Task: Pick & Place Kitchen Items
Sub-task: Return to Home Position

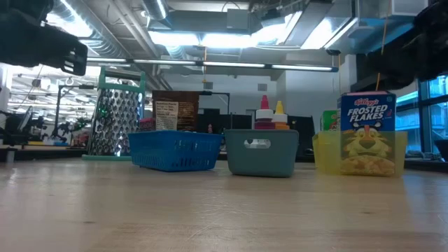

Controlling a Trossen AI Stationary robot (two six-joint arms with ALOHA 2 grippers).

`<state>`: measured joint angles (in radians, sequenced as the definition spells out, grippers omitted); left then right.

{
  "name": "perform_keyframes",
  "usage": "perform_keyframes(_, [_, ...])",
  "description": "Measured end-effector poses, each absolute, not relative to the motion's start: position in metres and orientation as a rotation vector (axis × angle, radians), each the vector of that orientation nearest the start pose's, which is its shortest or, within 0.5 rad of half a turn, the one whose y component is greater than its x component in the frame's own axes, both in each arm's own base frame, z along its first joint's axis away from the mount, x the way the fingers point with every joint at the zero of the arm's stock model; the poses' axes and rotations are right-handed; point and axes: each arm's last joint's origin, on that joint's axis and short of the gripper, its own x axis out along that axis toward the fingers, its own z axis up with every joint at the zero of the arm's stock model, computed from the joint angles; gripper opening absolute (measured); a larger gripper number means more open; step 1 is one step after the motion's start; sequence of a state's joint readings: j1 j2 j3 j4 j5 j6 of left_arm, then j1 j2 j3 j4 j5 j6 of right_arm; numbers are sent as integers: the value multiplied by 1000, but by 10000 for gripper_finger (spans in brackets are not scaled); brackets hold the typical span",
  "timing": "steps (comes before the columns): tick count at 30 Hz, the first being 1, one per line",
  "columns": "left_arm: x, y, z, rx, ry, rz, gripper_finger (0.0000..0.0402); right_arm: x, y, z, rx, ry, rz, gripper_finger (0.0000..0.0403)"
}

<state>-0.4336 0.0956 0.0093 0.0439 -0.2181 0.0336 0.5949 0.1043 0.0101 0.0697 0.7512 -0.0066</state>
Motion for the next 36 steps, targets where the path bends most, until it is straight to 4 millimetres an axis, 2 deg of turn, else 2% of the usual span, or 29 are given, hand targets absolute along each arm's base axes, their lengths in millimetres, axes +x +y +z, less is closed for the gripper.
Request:
perform_keyframes(3, [96, -35, 164, 53, 31, -161, 3, 90, 35, 165, 16, 20, -242, 2])
perform_keyframes(12, [98, -31, 164, 70, 33, -131, 2, 91, 32, 165, -64, 32, -279, 2])
perform_keyframes(20, [100, -25, 163, 60, 40, -107, 2, 96, 25, 166, -65, 26, -229, 2])
perform_keyframes(31, [101, -20, 162, 38, 50, -91, 4, 102, 15, 163, -15, 43, -45, 3])
perform_keyframes(36, [100, -22, 161, 2, 68, -169, 2, 102, 14, 162, 9, 55, 18, 3])
